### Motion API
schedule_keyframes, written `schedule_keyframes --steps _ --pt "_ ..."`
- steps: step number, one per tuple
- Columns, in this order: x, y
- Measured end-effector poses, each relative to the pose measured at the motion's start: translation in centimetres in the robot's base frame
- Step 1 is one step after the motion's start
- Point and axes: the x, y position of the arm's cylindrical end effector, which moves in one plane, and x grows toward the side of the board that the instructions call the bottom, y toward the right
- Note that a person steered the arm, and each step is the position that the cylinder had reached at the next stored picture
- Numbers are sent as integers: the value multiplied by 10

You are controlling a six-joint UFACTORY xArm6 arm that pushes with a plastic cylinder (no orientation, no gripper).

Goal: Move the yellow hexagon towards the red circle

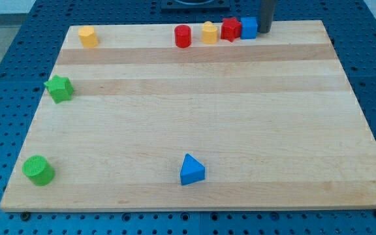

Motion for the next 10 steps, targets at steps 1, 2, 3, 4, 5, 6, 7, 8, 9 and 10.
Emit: schedule_keyframes --steps 1,2,3,4,5,6,7,8,9,10 --pt "-8 0" --pt "-26 -12" --pt "-26 -26" --pt "-26 -27" --pt "-27 20" --pt "-26 42" --pt "-27 37" --pt "-27 33" --pt "-17 83" --pt "51 129"
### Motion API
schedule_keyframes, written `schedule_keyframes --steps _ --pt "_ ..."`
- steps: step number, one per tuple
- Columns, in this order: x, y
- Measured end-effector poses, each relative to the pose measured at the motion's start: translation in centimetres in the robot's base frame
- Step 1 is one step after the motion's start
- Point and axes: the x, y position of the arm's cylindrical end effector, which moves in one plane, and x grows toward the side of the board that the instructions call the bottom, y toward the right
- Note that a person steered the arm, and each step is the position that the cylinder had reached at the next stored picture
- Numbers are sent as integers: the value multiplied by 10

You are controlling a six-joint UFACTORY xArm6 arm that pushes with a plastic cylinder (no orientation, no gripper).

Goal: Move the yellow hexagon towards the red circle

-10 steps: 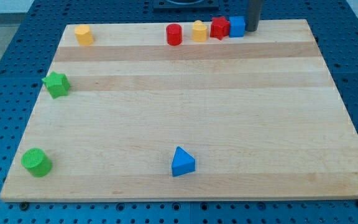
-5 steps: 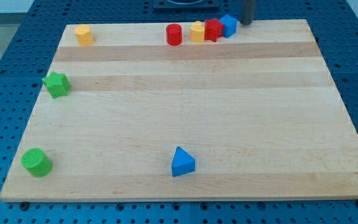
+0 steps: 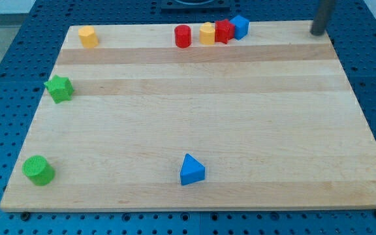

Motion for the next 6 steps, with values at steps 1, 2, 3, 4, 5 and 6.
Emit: schedule_keyframes --steps 1,2,3,4,5,6 --pt "67 -63" --pt "72 -185" --pt "69 -301" --pt "68 -416" --pt "53 -582" --pt "51 -585"
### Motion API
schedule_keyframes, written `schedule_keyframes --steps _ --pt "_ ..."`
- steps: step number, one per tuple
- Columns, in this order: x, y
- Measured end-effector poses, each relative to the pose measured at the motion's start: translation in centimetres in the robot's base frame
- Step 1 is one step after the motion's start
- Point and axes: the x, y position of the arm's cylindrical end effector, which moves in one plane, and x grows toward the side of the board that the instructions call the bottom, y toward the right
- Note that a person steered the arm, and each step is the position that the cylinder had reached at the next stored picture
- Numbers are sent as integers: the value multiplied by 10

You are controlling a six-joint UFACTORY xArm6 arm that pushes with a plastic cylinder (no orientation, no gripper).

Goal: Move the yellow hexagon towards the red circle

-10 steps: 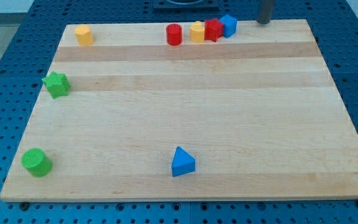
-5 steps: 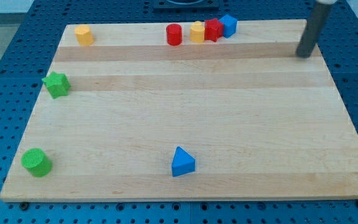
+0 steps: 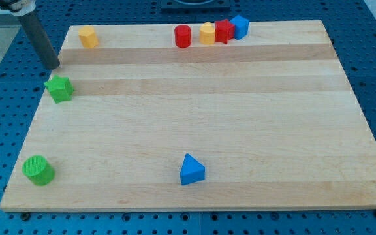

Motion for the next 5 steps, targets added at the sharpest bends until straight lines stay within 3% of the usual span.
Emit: schedule_keyframes --steps 3,5 --pt "-39 1" --pt "-109 7"
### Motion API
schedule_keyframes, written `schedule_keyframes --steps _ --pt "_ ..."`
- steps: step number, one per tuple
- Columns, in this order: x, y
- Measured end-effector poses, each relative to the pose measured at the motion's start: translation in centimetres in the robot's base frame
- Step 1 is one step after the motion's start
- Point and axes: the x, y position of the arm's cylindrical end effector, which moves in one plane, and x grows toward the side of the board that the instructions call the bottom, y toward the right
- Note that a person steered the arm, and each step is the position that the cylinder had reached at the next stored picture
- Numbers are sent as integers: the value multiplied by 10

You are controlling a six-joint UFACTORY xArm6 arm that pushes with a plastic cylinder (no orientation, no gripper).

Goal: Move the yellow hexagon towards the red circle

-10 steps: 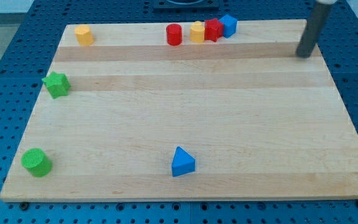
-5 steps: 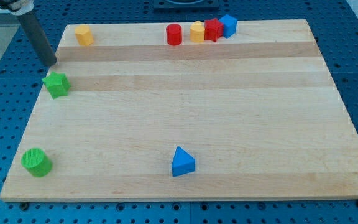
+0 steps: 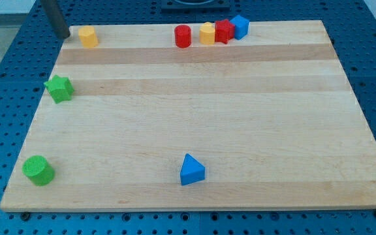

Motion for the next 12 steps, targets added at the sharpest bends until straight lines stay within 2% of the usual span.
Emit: schedule_keyframes --steps 1,2,3,4,5,7,8,9,10,12 --pt "-5 63" --pt "-5 98" --pt "-6 27" --pt "1 -6" --pt "26 22" --pt "30 167" --pt "37 164" --pt "66 152" --pt "70 155" --pt "47 160"
